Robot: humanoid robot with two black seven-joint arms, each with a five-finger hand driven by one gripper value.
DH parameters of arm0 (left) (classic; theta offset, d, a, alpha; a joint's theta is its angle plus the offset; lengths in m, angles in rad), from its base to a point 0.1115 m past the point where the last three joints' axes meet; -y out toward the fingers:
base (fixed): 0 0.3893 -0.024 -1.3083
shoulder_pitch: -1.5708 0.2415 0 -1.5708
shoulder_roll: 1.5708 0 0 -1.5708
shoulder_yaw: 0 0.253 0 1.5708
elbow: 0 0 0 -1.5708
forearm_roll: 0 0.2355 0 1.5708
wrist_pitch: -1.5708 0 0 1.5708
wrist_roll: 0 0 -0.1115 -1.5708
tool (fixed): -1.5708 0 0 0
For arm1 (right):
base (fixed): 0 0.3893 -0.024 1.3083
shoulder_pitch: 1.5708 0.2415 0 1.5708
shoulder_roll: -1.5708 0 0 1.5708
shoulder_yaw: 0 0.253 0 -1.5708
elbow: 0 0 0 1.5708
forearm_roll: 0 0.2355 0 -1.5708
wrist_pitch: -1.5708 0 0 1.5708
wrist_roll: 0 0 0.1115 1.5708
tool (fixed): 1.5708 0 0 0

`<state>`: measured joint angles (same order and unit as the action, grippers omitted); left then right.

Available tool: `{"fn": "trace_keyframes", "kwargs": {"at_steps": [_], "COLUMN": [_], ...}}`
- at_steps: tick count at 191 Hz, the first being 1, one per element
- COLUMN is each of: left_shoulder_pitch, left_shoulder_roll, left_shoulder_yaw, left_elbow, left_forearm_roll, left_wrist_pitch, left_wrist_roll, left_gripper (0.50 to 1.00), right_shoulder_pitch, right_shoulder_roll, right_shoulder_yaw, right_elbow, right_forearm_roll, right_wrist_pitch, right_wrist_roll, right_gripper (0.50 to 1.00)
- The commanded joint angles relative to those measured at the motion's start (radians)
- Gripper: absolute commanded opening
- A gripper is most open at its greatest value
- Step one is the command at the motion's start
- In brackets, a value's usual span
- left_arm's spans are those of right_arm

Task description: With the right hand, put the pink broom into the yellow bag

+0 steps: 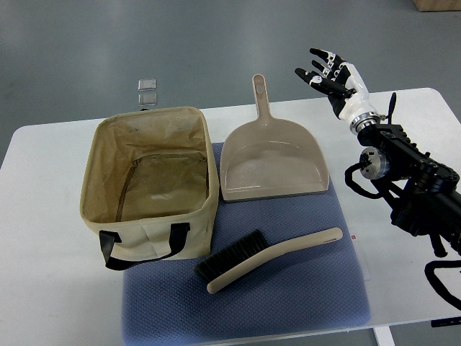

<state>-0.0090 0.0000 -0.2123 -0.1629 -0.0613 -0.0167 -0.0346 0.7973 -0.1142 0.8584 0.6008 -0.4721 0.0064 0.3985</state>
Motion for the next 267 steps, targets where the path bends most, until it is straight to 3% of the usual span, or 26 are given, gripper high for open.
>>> {"fn": "trace_keyframes", "kwargs": {"at_steps": [1,65,99,147,184,222,267], "left_shoulder_pitch": [0.0,0.0,0.0,0.0,0.0,0.0,0.0], "left_shoulder_roll": [0.0,0.0,0.0,0.0,0.0,0.0,0.0], "left_shoulder_yaw": [-0.001,-0.001,-0.001,-0.001,-0.001,-0.001,-0.001], "left_elbow": [0.0,0.0,0.0,0.0,0.0,0.0,0.0], "left_forearm_roll": [0.0,0.0,0.0,0.0,0.0,0.0,0.0], "left_wrist_pitch": [0.0,0.0,0.0,0.0,0.0,0.0,0.0], "left_wrist_roll": [-0.001,0.001,0.001,0.001,-0.001,-0.001,0.001], "left_gripper": [1.0,1.0,1.0,1.0,1.0,1.0,1.0], "right_shoulder_pitch": [0.0,0.029,0.06,0.112,0.164,0.195,0.229], "right_shoulder_roll": [-0.018,-0.068,-0.183,-0.34,-0.444,-0.559,-0.578], "right_shoulder_yaw": [-0.05,-0.208,-0.375,-0.605,-0.694,-0.713,-0.746], "right_elbow": [0.002,0.057,0.209,0.373,0.459,0.599,0.685], "right_forearm_roll": [0.001,-0.031,-0.076,-0.25,-0.494,-0.752,-0.855], "right_wrist_pitch": [-0.016,-0.022,-0.06,-0.045,0.04,0.182,0.234], "right_wrist_roll": [0.006,0.005,0.0,-0.004,-0.004,-0.004,-0.004], "right_gripper": [0.93,0.93,0.93,0.93,0.93,0.93,0.93]}}
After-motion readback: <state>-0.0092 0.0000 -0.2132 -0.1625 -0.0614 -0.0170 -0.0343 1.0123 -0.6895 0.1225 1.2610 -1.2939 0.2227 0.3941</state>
